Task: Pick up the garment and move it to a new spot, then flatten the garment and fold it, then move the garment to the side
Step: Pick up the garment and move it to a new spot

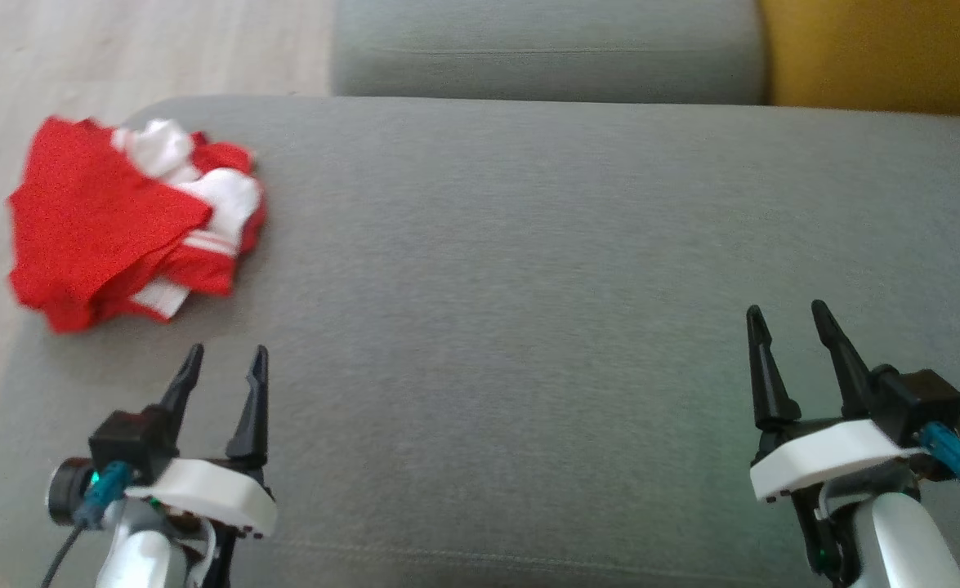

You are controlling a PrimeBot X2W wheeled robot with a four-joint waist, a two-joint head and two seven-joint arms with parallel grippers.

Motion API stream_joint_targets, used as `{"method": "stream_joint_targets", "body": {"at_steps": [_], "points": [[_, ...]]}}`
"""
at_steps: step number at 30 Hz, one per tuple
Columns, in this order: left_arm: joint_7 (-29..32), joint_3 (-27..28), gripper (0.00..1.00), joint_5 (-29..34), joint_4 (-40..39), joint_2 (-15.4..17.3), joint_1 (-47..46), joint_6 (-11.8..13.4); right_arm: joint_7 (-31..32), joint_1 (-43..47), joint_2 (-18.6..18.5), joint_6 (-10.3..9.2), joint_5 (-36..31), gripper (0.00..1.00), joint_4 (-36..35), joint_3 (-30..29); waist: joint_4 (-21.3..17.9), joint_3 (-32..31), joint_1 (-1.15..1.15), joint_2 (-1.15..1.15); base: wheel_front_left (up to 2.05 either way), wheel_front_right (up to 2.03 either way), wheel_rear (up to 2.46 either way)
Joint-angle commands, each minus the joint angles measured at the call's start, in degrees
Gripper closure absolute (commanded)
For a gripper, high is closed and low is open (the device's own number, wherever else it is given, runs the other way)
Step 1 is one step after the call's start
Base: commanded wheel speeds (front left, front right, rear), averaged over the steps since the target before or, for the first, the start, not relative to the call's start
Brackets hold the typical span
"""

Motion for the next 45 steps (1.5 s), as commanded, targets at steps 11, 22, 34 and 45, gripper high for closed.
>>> {"method": "stream_joint_targets", "body": {"at_steps": [11, 22, 34, 45], "points": [[-0.7, 5.2, 0.00, -1.3, -2.0, 3.2, -3.9, 1.1, 1.5, -1.8, -0.1, -0.04, 0.7, 0.00, -4.7, 3.1, 13.9, 0.2, 0.00, 0.00, 0.00, 0.00, 0.00], [-0.7, 6.2, 0.00, -1.8, -2.5, 3.6, -3.0, 1.5, 1.8, -1.7, -0.1, -0.04, 1.1, 0.00, -4.7, 3.9, 17.8, 0.3, 0.00, 0.00, 0.00, 0.00, 0.00], [-0.7, 5.9, 0.00, -2.0, -2.6, 3.7, -3.3, 1.8, 2.3, -1.7, -0.1, -0.04, -0.6, 0.00, -4.9, 3.8, 17.8, 0.4, 0.00, 0.00, 0.00, 0.00, 0.00], [-0.6, 5.9, 0.00, -3.3, -2.6, 4.3, -8.8, 1.1, 4.5, -3.8, -0.1, -0.04, -3.2, 0.00, -7.6, 3.6, 17.0, 5.5, 0.00, 0.00, 0.00, 0.00, 0.00]]}}
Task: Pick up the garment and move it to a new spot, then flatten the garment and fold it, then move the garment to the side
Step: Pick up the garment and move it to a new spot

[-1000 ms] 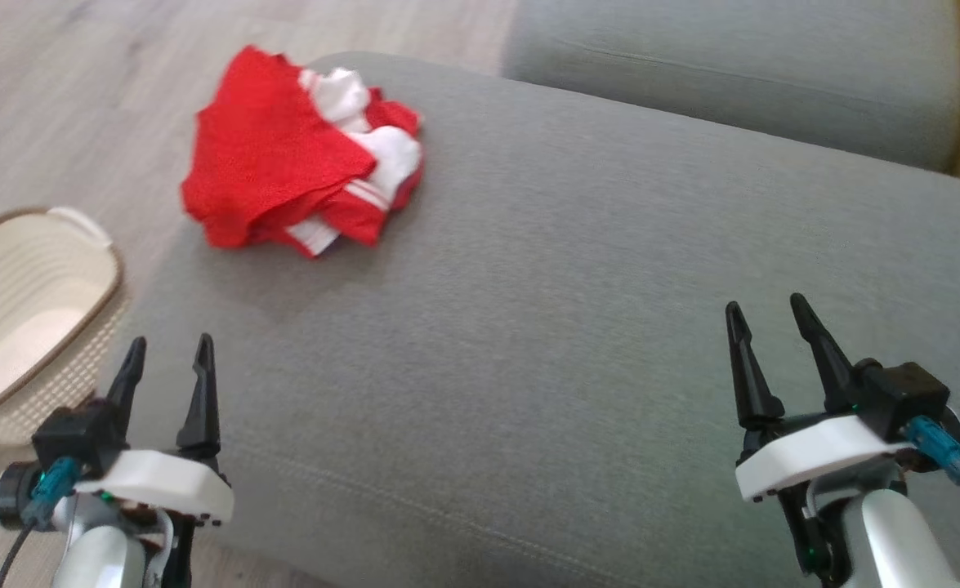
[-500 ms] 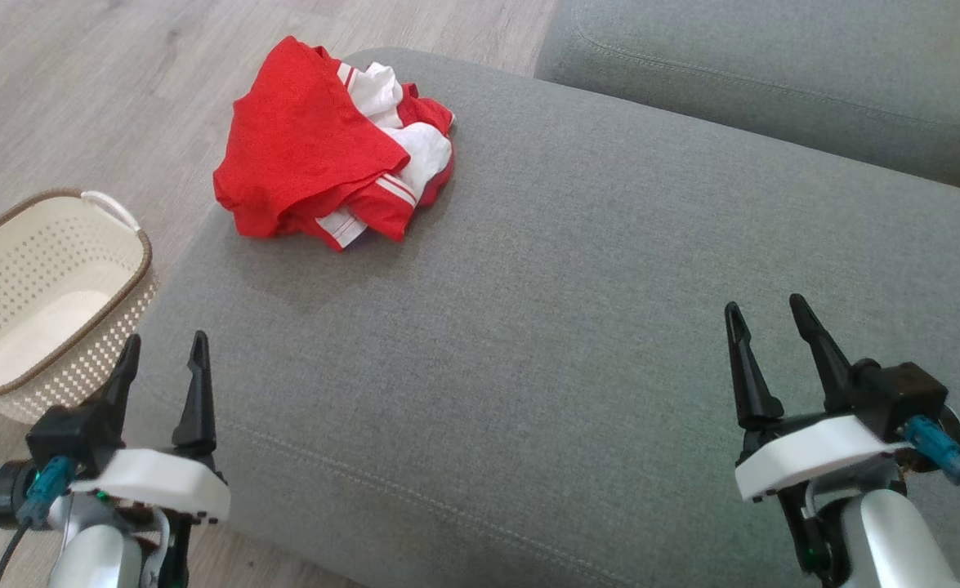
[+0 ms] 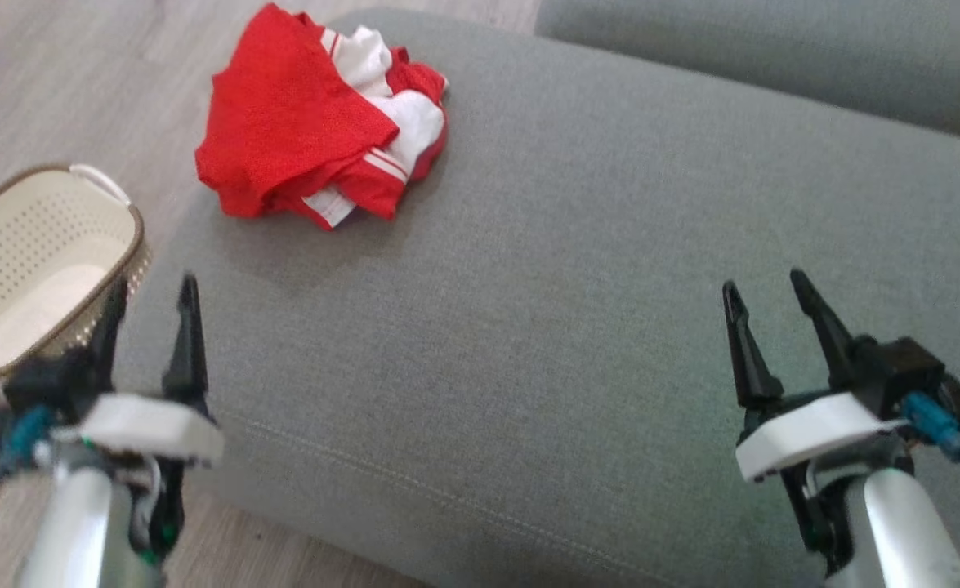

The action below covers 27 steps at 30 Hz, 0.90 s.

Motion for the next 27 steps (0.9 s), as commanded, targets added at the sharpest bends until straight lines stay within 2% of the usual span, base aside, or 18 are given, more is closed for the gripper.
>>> {"method": "stream_joint_targets", "body": {"at_steps": [1, 6, 10, 12, 19, 23, 24, 26, 27], "points": [[-0.6, 2.0, 0.00, -0.4, -1.8, 2.0, -5.5, -0.5, 0.5, -3.6, -0.2, -0.04, -1.0, 0.00, -2.7, 1.2, -0.6, 2.3, 0.00, 0.00, 0.00, 0.00, 0.00], [-0.3, 2.8, 0.00, -2.1, 0.2, 3.2, -14.4, -1.9, 3.1, -6.5, -0.2, -0.04, -3.6, 0.00, -5.6, 1.4, -2.8, 8.6, 0.00, 0.00, 0.00, 0.00, 0.00], [0.6, 3.5, 0.00, -3.9, 5.6, 4.8, -22.6, -3.1, 4.9, -8.6, -0.2, -0.04, -5.4, 0.00, -7.9, 1.5, -5.1, 13.2, 0.00, 0.00, 0.00, 0.00, 0.00], [2.1, 4.1, 0.00, -5.6, 12.9, 6.3, -28.4, -3.9, 5.8, -9.7, -0.2, -0.04, -6.2, 0.00, -9.2, 1.5, -6.8, 16.1, 0.00, 0.00, 0.00, 0.00, 0.00], [6.1, 3.7, 0.00, -8.9, 32.9, 9.2, -38.6, -5.3, 6.5, -11.3, -0.3, -0.04, -7.1, 0.00, -10.9, 1.6, -9.5, 20.6, 0.00, 0.00, 0.00, 0.00, 0.00], [9.2, 3.2, 0.00, -10.9, 41.7, 10.3, -42.6, -5.7, 6.5, -12.3, -0.2, -0.04, -7.4, 0.00, -11.0, 1.6, -10.0, 22.0, 0.00, 0.00, 0.00, 0.00, 0.00], [9.2, 3.2, 0.00, -10.9, 41.7, 10.3, -42.6, -5.7, 6.5, -12.3, -0.2, -0.04, -7.4, 0.00, -11.0, 1.6, -10.0, 22.0, 0.00, 0.00, 0.00, 0.00, 0.00], [9.3, 2.6, 0.89, -11.6, 44.2, 10.6, -44.1, -5.8, 6.3, -12.6, -0.2, -0.04, -7.5, 0.00, -10.9, 1.6, -10.1, 22.2, 0.00, 0.00, 0.00, 0.00, 0.00], [8.8, 2.3, 1.00, -11.8, 44.9, 10.9, -44.8, -5.8, 6.3, -12.8, -0.2, -0.04, -7.5, 0.00, -10.9, 1.6, -10.1, 22.3, 0.00, 0.00, 0.00, 0.00, 0.00]]}}
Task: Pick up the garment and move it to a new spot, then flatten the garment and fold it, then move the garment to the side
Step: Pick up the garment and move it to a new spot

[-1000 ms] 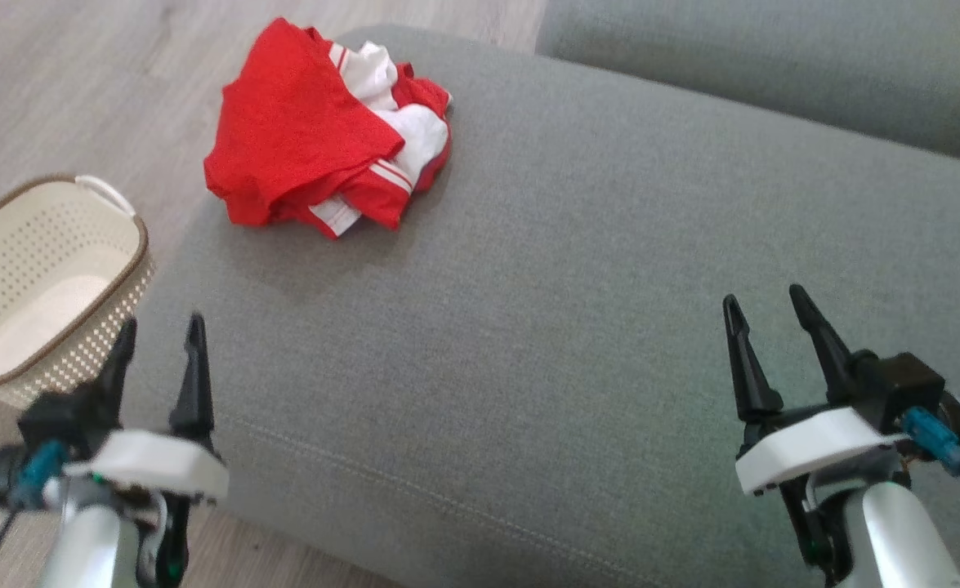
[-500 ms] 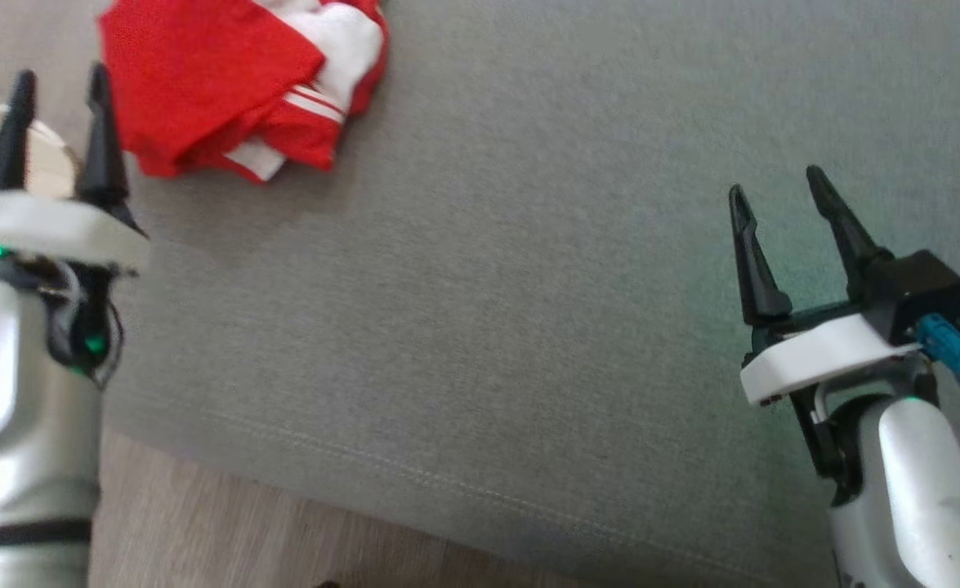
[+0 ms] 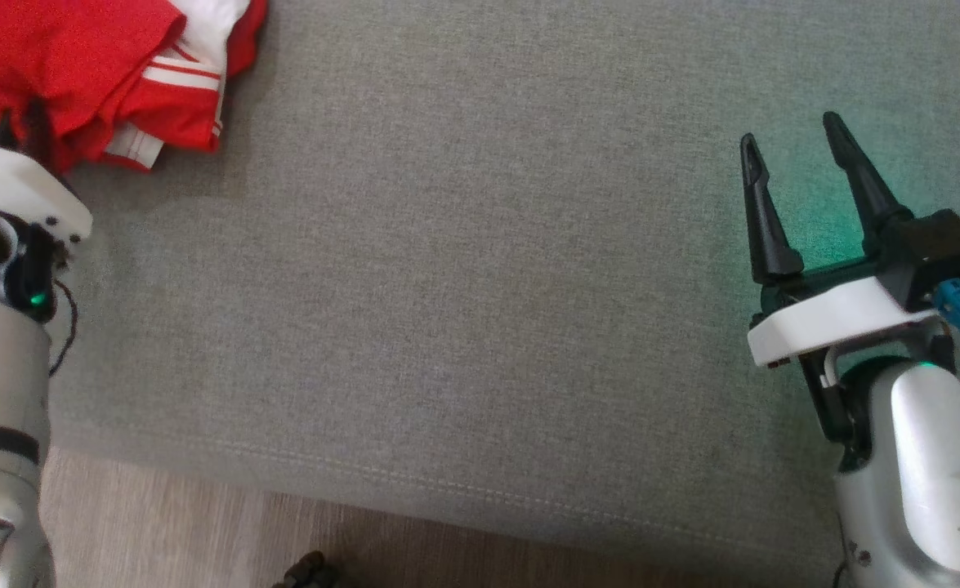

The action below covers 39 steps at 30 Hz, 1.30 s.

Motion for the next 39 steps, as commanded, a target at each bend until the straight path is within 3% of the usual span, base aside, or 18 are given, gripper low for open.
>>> {"method": "stream_joint_targets", "body": {"at_steps": [1, 10, 15, 22, 33, 39], "points": [[-1.9, 0.7, 1.00, 0.1, -1.0, 4.7, -2.3, -0.3, -0.1, -1.3, 0.1, -0.04, -0.3, 0.00, -2.1, 1.5, -0.1, 0.1, -0.01, 0.00, 0.00, 0.00, 0.00], [-10.1, -1.4, 1.00, 2.8, -4.5, 8.3, -5.1, -0.2, -1.4, -1.1, 0.1, -0.04, 0.3, 0.00, -1.1, 0.0, 0.8, -3.8, -0.01, 0.00, 0.00, 0.00, 0.00], [-10.2, 1.3, 1.00, 5.3, -17.4, 9.6, -1.5, 1.5, -2.3, 0.3, 0.1, -0.04, 1.5, 0.00, -0.7, -1.3, 0.9, -8.1, -0.01, 0.00, 0.00, 0.00, 0.00], [-10.2, 3.5, 1.00, 6.7, -33.0, 9.6, 11.0, 3.0, -3.7, 4.2, 0.1, -0.04, 4.1, 0.00, 0.6, -2.3, -0.7, -15.4, -0.01, 0.00, 0.00, 0.00, 0.00], [-0.8, 2.3, 1.00, 7.6, -64.1, 8.2, 35.5, 8.9, -5.1, 10.9, 0.1, -0.04, 7.9, 0.00, 1.3, -3.3, -5.3, -22.5, -0.01, 0.00, 0.00, 0.00, 0.00], [3.4, -0.7, 1.00, 8.8, -74.0, 7.6, 39.5, 9.8, -4.6, 12.0, 0.1, -0.04, 8.6, 0.00, -0.4, -3.0, -9.3, -22.8, -0.01, 0.00, 0.00, 0.00, 0.00]]}}
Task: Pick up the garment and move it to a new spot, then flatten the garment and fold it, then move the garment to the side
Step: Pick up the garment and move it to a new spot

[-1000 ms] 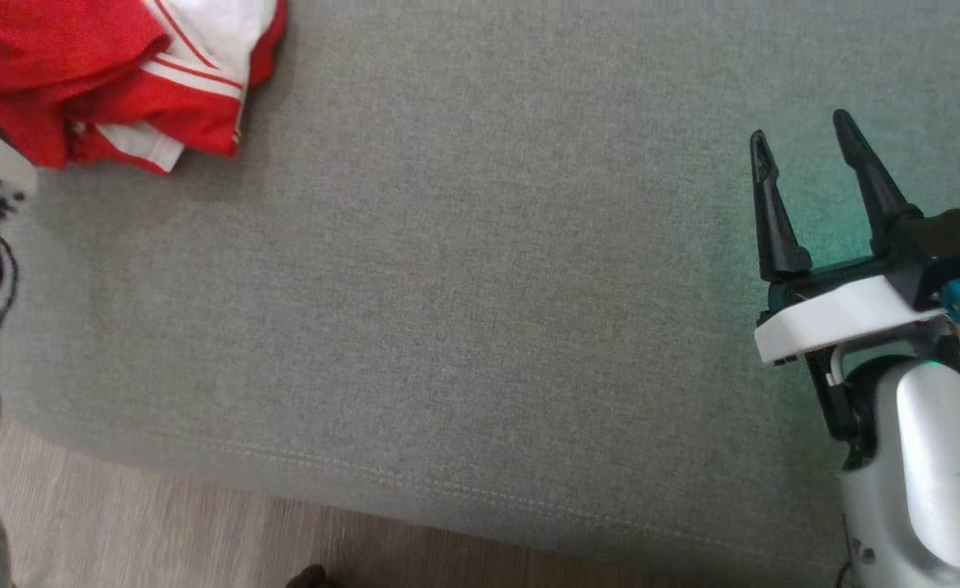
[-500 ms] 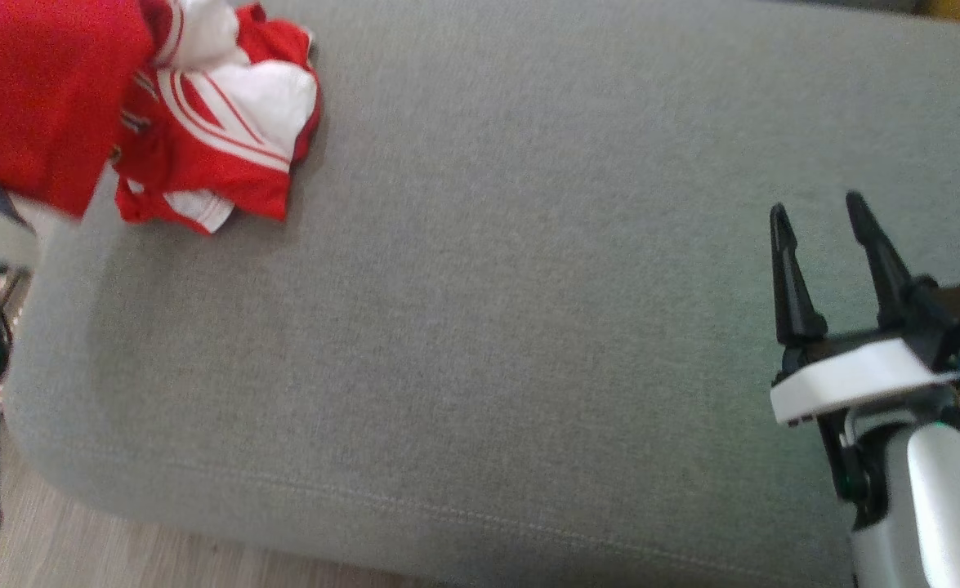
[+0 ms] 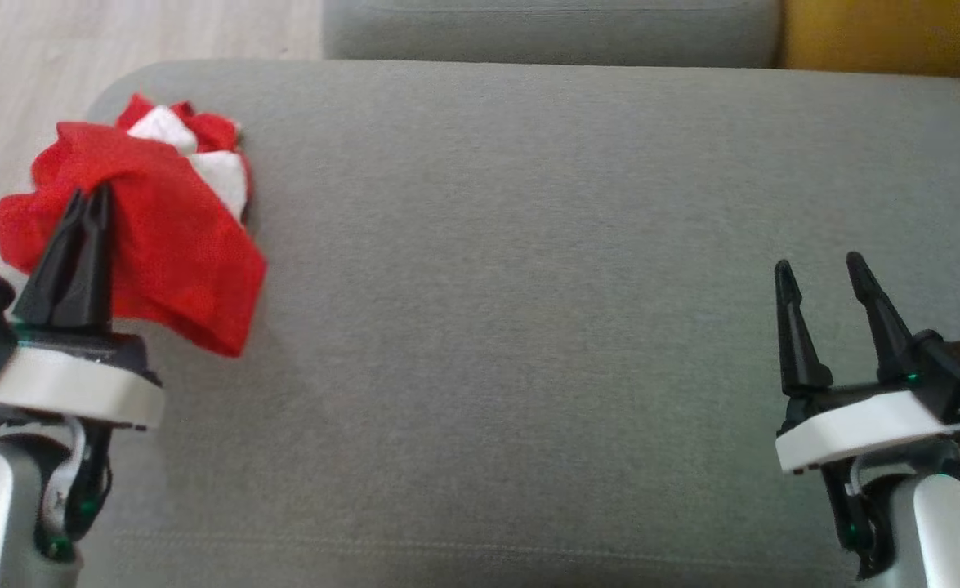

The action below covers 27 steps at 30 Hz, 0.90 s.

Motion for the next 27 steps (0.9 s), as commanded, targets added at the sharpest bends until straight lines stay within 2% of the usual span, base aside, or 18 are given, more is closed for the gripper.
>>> {"method": "stream_joint_targets", "body": {"at_steps": [1, 5, 9, 10, 11, 16, 27], "points": [[0.9, 1.5, 1.00, 0.5, -3.2, 1.6, -3.4, -0.1, -0.1, -0.9, -0.2, -0.04, 0.4, 0.00, -2.7, 1.3, -2.4, -0.1, 0.01, 0.00, 0.00, 0.00, 0.00], [2.0, -1.8, 1.00, 0.9, -4.9, 0.4, -5.1, -1.1, 0.0, -0.9, -0.2, -0.04, 0.8, 0.00, -3.9, 1.2, -4.7, 1.0, 0.01, 0.00, 0.00, 0.00, 0.00], [2.5, -7.1, 1.00, 1.4, -4.0, -2.4, -9.8, -2.9, -0.2, -1.8, -0.2, -0.04, 1.6, 0.00, -5.3, 1.8, -8.4, 3.6, 0.01, 0.00, 0.00, 0.00, 0.00], [2.4, -9.7, 1.00, 1.7, -2.4, -4.1, -12.8, -4.0, -0.3, -2.4, -0.2, -0.04, 1.8, 0.00, -5.9, 2.1, -10.3, 5.1, 0.01, 0.00, 0.00, 0.00, 0.00], [2.4, -9.7, 1.00, 1.7, -2.4, -4.1, -12.8, -4.0, -0.3, -2.4, -0.2, -0.04, 1.8, 0.00, -5.9, 2.1, -10.3, 5.1, 0.01, 0.00, 0.00, 0.00, 0.00], [1.6, -14.2, 1.00, 1.8, 3.5, -8.1, -20.6, -6.1, -0.9, -4.0, -0.2, -0.04, 2.7, 0.00, -6.7, 3.1, -15.4, 9.1, 0.01, 0.00, 0.00, 0.00, 0.00], [-0.1, -22.6, 1.00, 2.2, 14.9, -14.7, -34.4, -8.9, -4.0, -5.9, -0.2, -0.04, 5.3, 0.00, -7.2, 4.7, -24.4, 17.9, 0.01, 0.00, 0.00, 0.00, 0.00]]}}
